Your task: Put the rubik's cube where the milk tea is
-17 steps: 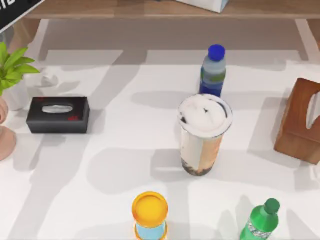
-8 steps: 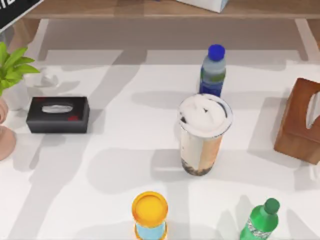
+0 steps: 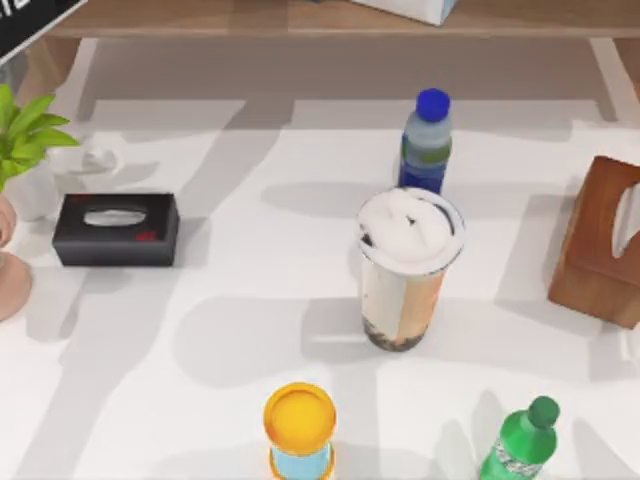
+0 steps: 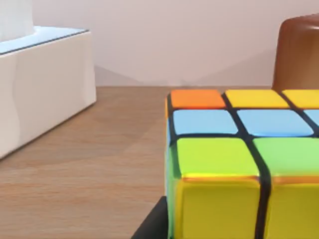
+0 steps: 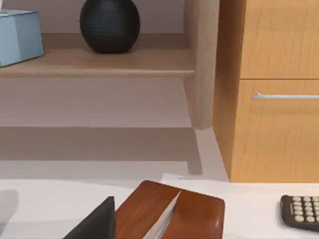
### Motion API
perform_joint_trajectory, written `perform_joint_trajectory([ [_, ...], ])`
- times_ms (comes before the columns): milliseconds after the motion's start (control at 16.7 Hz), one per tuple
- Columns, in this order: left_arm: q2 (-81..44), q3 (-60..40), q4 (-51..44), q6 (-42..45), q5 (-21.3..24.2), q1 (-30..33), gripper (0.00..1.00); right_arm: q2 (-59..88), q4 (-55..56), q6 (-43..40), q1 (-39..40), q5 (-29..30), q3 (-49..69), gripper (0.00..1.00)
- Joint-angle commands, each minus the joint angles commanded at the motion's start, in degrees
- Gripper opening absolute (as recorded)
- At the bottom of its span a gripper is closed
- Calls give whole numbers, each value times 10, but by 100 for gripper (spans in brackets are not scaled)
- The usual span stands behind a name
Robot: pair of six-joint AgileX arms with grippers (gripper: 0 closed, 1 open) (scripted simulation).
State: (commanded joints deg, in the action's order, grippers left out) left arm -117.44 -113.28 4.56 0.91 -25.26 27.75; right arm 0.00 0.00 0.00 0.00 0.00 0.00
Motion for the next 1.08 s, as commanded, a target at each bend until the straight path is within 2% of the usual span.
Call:
perform_joint_trajectory([
  [420,1,-2,0,0,0,1,0,0,0,0,0,0,0,100],
  [780,5,-19,28,-15,-10,-47,0,0,0,0,0,0,0,100],
  [1080,-9,-30,-16,-2,-4,-5,0,0,0,0,0,0,0,100],
])
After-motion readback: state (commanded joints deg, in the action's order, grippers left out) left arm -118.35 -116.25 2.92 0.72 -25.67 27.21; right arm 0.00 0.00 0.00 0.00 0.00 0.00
